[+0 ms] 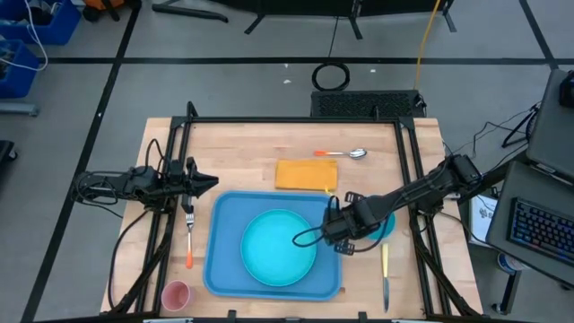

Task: Set up tray
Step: Put the blue bowl on the blue plate

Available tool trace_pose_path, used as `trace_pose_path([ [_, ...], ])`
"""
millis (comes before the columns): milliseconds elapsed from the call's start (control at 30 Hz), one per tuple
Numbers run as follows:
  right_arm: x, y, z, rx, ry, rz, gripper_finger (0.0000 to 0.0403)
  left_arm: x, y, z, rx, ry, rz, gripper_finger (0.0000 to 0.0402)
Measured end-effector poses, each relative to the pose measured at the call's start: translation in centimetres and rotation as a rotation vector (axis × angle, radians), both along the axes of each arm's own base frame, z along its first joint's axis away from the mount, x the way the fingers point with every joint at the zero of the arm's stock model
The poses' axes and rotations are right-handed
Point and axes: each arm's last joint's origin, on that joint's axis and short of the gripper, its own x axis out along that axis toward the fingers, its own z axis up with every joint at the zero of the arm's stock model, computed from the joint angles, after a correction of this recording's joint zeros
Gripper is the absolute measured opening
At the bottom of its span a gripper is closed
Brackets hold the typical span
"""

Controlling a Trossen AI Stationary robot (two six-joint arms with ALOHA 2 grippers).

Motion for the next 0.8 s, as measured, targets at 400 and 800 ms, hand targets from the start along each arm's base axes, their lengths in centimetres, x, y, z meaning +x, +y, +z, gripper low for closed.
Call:
trace_pose_path([
  [400, -1.7, -0.1, -2.7, 0.033, 0.114, -0.157, 0.0080, -0.2, 0.4, 1.3, 0.060, -0.117, 0.128, 0.0051],
  [800, -2.9, 0.3, -0.6, 0.082, 0.037, -0.218, 0.0100, -0.2, 0.4, 1.5, 0.117, -0.126, 0.137, 0.0051],
])
